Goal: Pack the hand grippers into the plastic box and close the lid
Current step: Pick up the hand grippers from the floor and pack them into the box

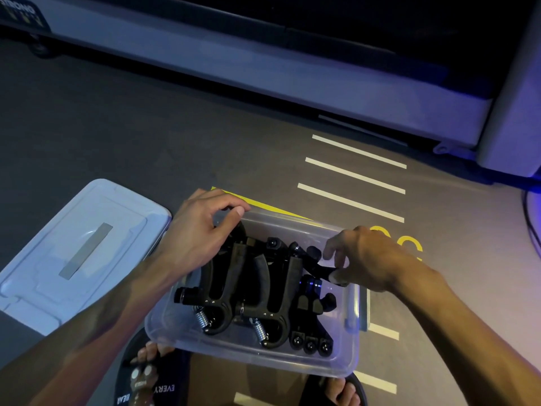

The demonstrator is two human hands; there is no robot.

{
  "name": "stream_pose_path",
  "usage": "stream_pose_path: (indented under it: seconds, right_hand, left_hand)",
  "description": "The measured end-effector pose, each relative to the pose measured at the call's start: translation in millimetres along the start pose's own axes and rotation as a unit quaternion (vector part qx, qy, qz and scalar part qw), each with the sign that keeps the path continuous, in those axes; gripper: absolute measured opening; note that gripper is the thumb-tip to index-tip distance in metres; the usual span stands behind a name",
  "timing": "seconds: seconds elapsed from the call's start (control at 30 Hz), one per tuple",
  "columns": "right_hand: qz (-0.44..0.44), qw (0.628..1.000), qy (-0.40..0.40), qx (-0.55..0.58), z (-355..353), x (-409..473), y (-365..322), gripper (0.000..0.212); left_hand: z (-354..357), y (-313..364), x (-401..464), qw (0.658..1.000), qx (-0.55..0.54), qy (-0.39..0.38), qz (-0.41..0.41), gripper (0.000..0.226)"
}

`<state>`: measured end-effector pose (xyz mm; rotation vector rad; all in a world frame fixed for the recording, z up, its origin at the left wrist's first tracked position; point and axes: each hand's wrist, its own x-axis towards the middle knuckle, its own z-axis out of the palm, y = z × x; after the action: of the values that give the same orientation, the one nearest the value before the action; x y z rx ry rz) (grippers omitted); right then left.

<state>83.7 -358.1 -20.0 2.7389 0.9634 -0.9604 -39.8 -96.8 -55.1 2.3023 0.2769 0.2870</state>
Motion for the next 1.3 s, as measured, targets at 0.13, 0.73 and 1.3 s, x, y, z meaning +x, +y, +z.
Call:
stream_pose_path:
  seconds: [0.13,0.73,1.3]
  right_hand:
    - [0.002,1.0,-0.015,-0.024,12,-1,-2,0.032]
    - [-0.087,0.979,0.09,-0.164,24,10,-12,0.023]
    - [-0.059,0.992,0.102,-0.055,26,20,-5,0.027]
  left_hand:
    - [1,3,0,1.0,0.0,-0.004,0.004,0.016]
    - [1,4,0,1.0,0.009,-0.006,0.011,0.015]
    - [-2,6,-4,1.0,0.014,-0.017,0.008,0.015]
